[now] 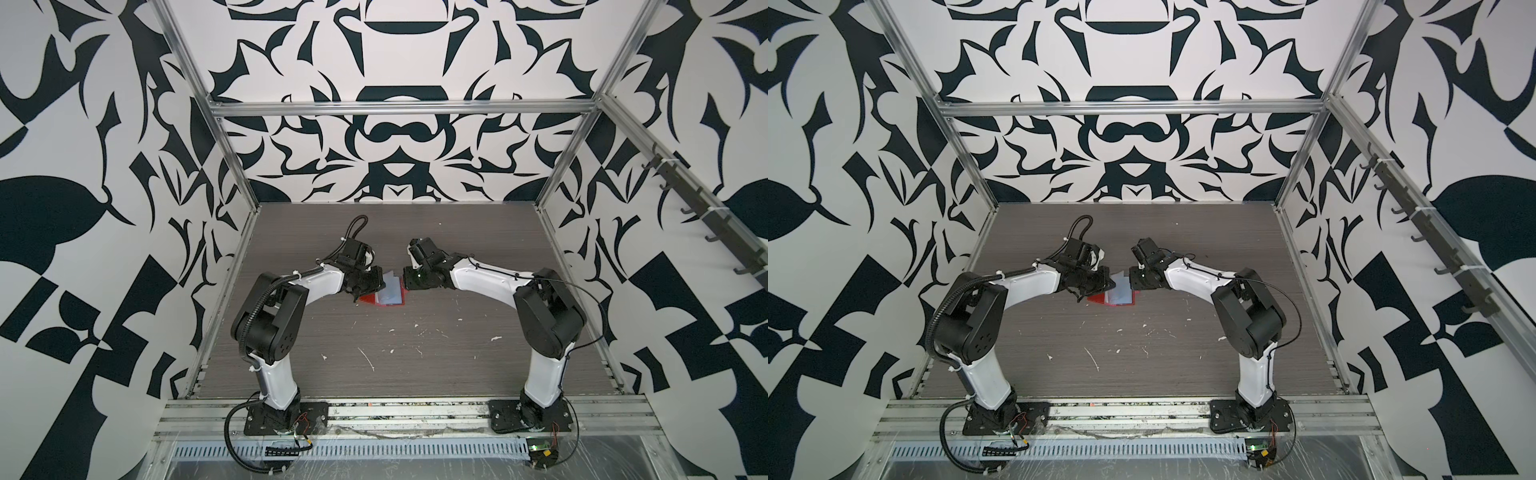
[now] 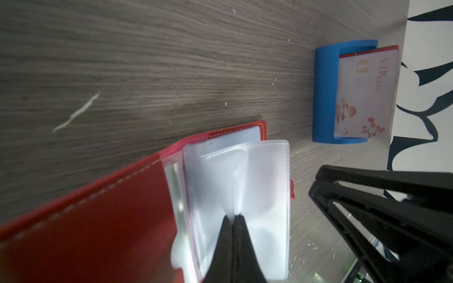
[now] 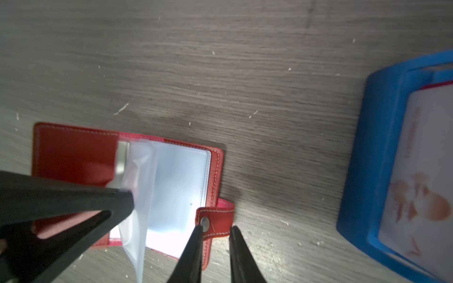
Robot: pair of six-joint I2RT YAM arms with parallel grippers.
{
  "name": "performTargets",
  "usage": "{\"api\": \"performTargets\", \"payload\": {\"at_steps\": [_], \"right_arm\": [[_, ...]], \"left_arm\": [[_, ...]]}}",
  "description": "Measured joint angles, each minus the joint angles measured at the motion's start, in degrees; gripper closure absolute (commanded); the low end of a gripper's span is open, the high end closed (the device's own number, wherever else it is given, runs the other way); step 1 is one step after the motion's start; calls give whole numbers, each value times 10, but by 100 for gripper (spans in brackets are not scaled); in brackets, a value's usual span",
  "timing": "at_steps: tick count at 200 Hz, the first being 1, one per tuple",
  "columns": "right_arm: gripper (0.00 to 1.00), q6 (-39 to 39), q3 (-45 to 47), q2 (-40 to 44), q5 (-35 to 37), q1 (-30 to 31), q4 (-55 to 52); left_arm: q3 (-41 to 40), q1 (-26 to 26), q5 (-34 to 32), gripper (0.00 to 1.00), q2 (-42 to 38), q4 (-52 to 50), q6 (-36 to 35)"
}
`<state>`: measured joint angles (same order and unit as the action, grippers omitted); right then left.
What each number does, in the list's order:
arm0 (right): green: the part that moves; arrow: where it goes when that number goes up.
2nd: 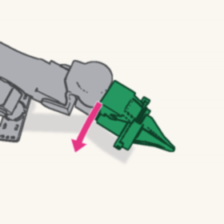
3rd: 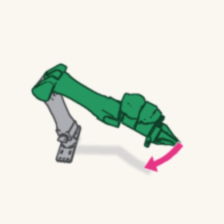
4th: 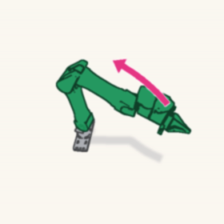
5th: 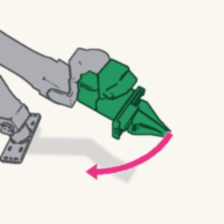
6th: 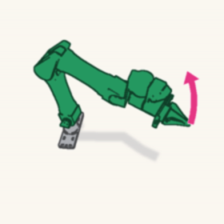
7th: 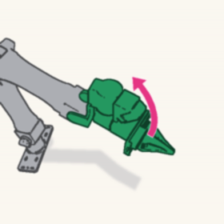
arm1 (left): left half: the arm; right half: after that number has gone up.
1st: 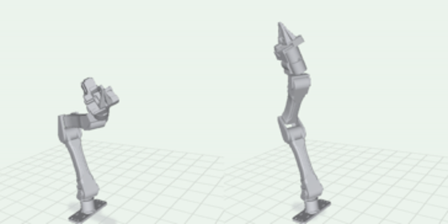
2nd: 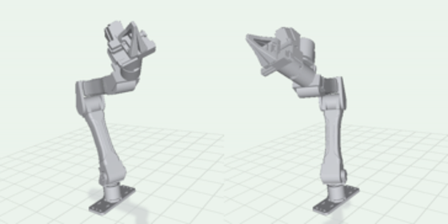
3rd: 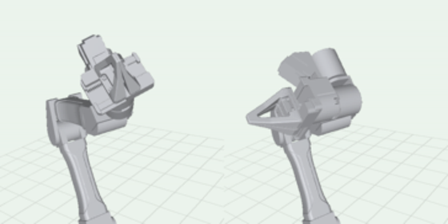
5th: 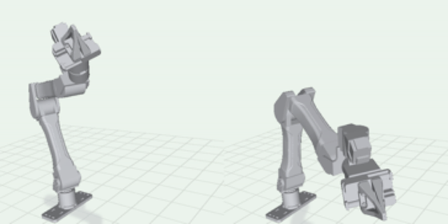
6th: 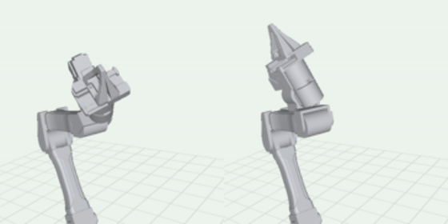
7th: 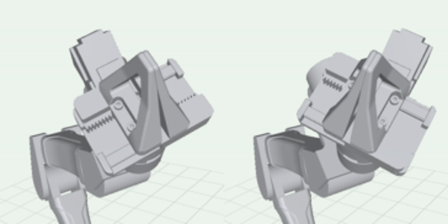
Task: Insert credit cards into a card holder
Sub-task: Turn over the card slot in the card holder.
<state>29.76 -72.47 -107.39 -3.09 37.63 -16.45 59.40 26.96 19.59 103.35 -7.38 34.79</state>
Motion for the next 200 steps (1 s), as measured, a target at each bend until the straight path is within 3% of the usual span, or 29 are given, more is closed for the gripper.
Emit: {"api": "performTargets", "payload": {"at_steps": [86, 172, 200], "right_arm": [[89, -14, 0, 1, -34, 15, 0], [87, -5, -17, -52, -92, 15, 9], [84, 4, -17, -56, -115, 15, 22]], "left_arm": [[-18, 0, -3, 100, -3, 24, 14], [-18, 0, -2, 100, -3, 25, 14], [-19, 0, -1, 71, -5, 28, 15]]}}
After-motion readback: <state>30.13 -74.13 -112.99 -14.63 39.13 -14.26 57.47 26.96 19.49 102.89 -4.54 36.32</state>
